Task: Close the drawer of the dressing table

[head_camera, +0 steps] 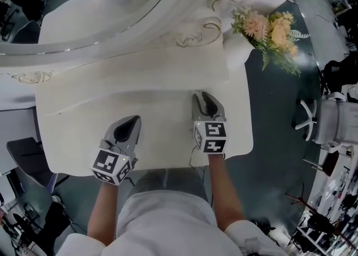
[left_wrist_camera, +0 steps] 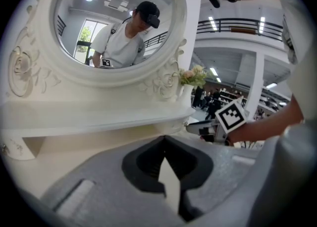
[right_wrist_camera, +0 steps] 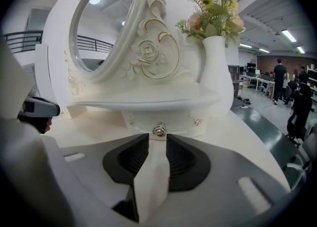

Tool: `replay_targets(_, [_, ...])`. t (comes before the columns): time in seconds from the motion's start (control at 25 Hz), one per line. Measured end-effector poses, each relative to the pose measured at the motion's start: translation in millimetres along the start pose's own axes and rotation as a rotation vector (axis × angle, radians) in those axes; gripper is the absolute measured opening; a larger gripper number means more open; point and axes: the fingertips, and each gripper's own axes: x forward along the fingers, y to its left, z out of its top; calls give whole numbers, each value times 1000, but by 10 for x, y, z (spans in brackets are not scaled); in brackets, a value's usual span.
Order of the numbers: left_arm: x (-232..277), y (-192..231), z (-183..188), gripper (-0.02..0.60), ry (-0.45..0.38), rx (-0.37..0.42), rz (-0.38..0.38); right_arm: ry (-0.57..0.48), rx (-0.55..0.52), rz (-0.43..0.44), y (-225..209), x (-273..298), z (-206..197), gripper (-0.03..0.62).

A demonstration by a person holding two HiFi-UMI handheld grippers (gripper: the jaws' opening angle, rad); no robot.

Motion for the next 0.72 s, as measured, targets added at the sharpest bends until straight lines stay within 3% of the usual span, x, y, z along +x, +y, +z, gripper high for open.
replay_targets(0.72, [-560, -336, 297, 0, -103, 80, -57, -87, 7, -77, 349, -1049, 117, 91])
